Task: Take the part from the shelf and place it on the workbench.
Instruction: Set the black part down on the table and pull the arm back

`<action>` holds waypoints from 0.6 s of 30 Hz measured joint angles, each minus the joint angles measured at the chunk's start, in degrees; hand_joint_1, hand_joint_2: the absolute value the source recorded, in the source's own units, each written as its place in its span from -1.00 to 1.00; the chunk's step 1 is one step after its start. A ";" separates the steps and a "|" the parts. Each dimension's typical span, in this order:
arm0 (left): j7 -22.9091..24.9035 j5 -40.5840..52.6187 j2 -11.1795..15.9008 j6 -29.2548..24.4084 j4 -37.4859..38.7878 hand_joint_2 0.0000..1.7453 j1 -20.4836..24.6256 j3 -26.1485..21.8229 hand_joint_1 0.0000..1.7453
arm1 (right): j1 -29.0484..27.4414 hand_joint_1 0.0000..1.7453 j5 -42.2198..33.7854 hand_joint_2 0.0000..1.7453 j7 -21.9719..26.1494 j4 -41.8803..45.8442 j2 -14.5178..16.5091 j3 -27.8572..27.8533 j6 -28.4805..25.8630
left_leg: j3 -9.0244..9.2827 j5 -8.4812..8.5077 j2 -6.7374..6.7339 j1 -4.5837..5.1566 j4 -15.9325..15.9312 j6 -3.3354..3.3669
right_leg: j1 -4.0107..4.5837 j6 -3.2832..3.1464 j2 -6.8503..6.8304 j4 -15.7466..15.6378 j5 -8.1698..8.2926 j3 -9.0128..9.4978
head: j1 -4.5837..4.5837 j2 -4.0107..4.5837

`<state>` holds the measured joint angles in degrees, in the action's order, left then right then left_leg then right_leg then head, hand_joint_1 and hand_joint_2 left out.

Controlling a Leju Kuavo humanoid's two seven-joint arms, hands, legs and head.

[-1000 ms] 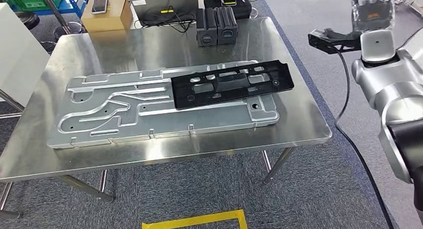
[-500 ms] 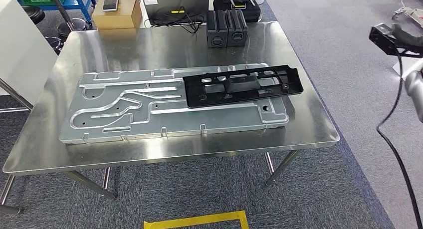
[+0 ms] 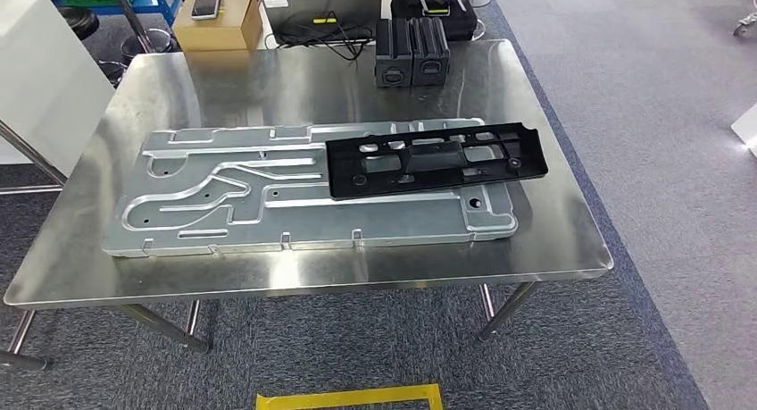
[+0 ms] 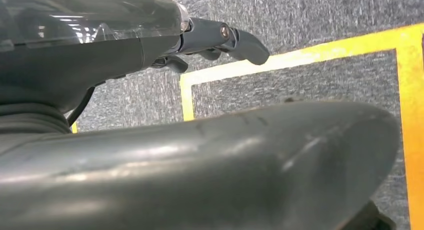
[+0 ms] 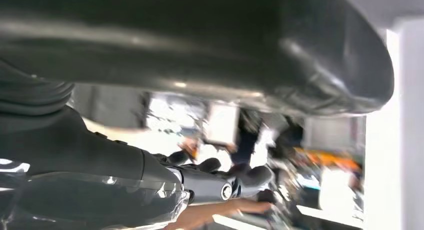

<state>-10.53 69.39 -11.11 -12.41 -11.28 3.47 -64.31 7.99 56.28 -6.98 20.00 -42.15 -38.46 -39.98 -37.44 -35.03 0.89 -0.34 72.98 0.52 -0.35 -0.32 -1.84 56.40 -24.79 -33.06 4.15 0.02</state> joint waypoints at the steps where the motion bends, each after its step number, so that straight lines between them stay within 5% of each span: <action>1: 0.32 -0.09 0.14 0.05 0.00 -1.00 0.04 -0.03 -1.00 | -1.39 -1.00 0.77 -1.00 -0.08 0.22 1.84 -3.89 0.00 | 1.48 1.68 -0.01 0.20 -2.62 0.21 | 0.02 -0.02 0.13 0.07 0.00 0.08 | -0.01 0.00; 4: 1.25 -0.18 0.61 0.13 -0.01 -1.00 0.38 -0.26 -1.00 | -3.41 -1.00 2.37 -1.00 -0.13 0.24 6.12 -12.64 -0.01 | 7.62 6.74 0.01 1.08 -14.58 1.56 | -0.05 0.18 0.62 0.17 0.20 0.22 | -0.02 0.00; 6: 1.73 0.01 0.86 0.11 -0.01 -1.00 0.71 -0.40 -1.00 | -4.02 -1.00 2.45 -1.00 -0.11 0.10 9.10 -16.92 -0.02 | 8.71 7.59 -0.13 1.54 -17.13 1.95 | -0.33 0.72 0.96 0.03 0.62 0.18 | -0.03 0.00; 9: 2.23 0.82 1.01 0.16 -0.01 -1.00 1.11 -0.46 -1.00 | -4.46 -1.00 0.67 -1.00 0.17 -0.71 15.41 -23.95 0.12 | 9.00 9.26 -0.57 1.24 -18.76 2.20 | -0.39 1.54 1.33 0.03 0.40 0.15 | -0.10 0.00; 11: 2.50 1.58 1.05 0.38 -0.02 -1.00 1.38 -0.46 -1.00 | -4.54 -1.00 0.05 -1.00 -0.78 -1.84 19.91 -27.85 1.20 | 8.71 10.58 -0.79 1.05 -19.77 2.40 | -0.55 1.76 1.54 4.14 -3.53 -1.34 | -0.30 0.00; 13: 2.85 2.36 1.11 0.66 -0.02 -1.00 1.52 -0.39 -1.00 | -4.51 -1.00 2.34 -1.00 -3.82 -3.33 24.61 -29.98 4.49 | 7.50 11.28 -0.94 1.20 -19.53 2.40 | -0.80 2.14 1.73 11.73 -8.49 -3.86 | -0.46 0.00; 14: 3.04 2.69 1.15 0.74 -0.02 -1.00 1.58 -0.32 -1.00 | -4.51 -1.00 4.63 -1.00 -5.68 -4.14 27.04 -30.27 6.90 | 6.79 11.52 -1.07 1.20 -19.16 2.24 | -1.01 2.37 1.75 14.52 -9.65 -4.47 | -0.47 0.00; 16: 3.41 3.10 1.22 0.72 -0.02 -1.00 1.79 -0.17 -1.00 | -4.54 -1.00 9.79 -1.00 -8.19 -5.44 31.24 -29.53 11.78 | 5.22 11.90 -1.32 1.06 -18.08 1.82 | -1.64 2.89 1.70 14.01 -8.58 -2.62 | -0.50 0.00; 18: 3.69 3.16 1.34 0.57 -0.04 -1.00 2.11 -0.08 -1.00 | -4.33 -1.00 13.36 -1.00 -8.69 -6.46 35.20 -28.22 14.81 | 3.47 12.15 -1.46 0.83 -16.55 1.16 | -2.33 3.39 1.66 6.94 -6.63 2.44 | -0.61 0.00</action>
<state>-6.84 72.55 -9.77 -11.84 -11.32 5.59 -64.39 3.66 69.64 -15.67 13.54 -6.94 -66.68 -25.17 -33.97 -22.88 -0.57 0.49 56.43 1.68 -2.68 3.08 -0.19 63.33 -31.42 -30.62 3.55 0.02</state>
